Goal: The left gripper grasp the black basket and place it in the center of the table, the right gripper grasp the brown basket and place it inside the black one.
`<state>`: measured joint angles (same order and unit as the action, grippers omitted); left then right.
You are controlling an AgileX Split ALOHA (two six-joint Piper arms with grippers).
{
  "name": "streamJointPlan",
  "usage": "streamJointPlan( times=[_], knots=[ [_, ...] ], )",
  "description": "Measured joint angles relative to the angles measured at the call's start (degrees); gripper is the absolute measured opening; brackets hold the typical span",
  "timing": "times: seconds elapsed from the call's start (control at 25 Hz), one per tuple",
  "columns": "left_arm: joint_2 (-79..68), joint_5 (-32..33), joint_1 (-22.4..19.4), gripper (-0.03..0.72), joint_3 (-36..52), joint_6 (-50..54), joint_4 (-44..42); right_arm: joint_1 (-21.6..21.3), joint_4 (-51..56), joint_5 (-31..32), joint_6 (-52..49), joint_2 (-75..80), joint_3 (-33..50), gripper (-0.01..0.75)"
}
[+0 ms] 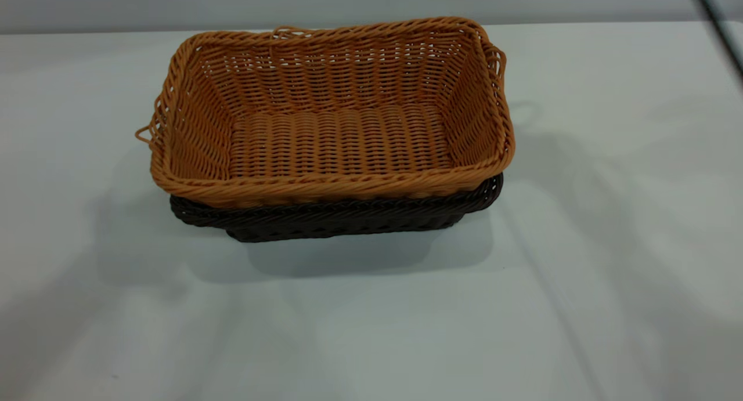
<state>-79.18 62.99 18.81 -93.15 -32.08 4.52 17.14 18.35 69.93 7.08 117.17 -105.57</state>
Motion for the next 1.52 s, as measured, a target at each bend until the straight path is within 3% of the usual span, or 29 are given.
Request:
streamJointPlan(
  times=[0.08,0.44,0.6,1.0,1.24,1.36,1.52],
  knots=[
    [2.84,3.86,0.0,0.417,0.08,1.91,-0.79,0.0,-0.76,0.3,-0.61,-4.97,0.0,0.549],
    [15.31,3.86,0.0,0.335,6.17,19.33,-9.25,0.0,-2.74,1.56,-2.47,-32.1,5.33,0.549],
    [21.64,3.86,0.0,0.326,15.9,23.86,-11.95,0.0,-4.29,2.03,-3.95,-43.68,14.98,0.549],
    [35.81,3.86,0.0,0.323,47.14,32.08,-11.97,0.0,-13.9,2.08,-10.73,-64.61,48.19,0.549],
    [44.93,3.59,0.0,0.323,56.86,38.06,-11.9,0.0,-14.51,1.51,-13.33,-76.67,67.6,0.549],
    [49.32,2.94,0.0,0.323,60.85,38.9,-11.78,0.0,-15.52,-2.21,-13.9,-83.0,75.45,0.549],
    [53.8,0.61,0.0,0.323,65.15,39.0,-11.63,0.0,-17.24,-5.72,-13.95,-89.57,78.58,0.542]
  ],
)
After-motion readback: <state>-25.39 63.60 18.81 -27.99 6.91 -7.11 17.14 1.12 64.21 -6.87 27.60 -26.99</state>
